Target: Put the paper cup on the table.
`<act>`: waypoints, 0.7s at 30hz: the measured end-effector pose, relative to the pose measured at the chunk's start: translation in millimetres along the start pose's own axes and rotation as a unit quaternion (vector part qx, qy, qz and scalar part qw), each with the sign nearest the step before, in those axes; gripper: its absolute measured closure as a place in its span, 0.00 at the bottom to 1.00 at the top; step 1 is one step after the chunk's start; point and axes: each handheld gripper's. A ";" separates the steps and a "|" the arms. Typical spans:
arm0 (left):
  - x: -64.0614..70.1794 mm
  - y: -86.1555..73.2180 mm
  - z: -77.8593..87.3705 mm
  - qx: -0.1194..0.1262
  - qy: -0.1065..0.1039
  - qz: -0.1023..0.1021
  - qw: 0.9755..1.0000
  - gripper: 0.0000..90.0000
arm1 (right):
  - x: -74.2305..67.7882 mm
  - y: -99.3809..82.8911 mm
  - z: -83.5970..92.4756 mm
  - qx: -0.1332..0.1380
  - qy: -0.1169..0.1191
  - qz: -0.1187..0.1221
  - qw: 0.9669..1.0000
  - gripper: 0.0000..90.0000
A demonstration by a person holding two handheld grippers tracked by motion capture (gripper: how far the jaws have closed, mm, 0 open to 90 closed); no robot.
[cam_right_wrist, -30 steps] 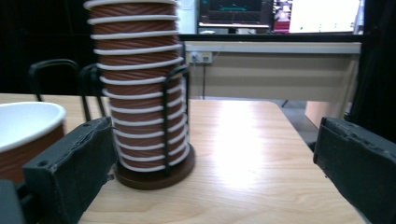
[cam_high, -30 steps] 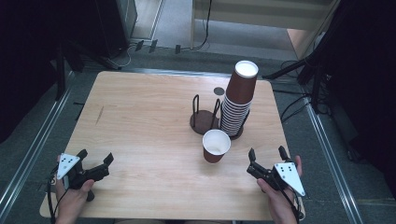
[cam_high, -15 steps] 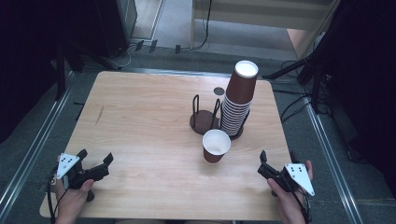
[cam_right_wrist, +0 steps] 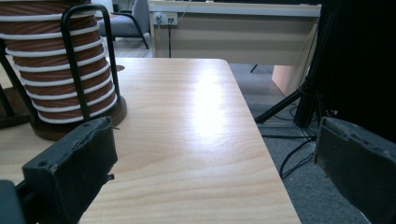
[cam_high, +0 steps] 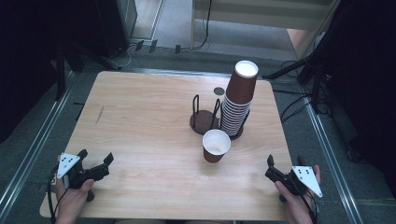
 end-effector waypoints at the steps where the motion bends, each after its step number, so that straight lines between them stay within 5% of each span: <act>1: 0.1 0.1 -0.1 -0.001 0.001 -0.001 1.000 0.00 | 0.6 -0.6 1.6 -0.003 0.001 -0.002 1.000 0.00; 21: 0.5 0.0 -0.6 -0.005 0.003 0.005 1.000 0.00 | 13.0 -11.5 17.2 -0.032 0.001 -0.001 0.999 0.00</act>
Point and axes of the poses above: each handheld gripper's, and its own axes: z roughly backward along the jaws, y roughly out of its top, x roughly to its right, and after that the axes turned 12 degrees about y, right-handed
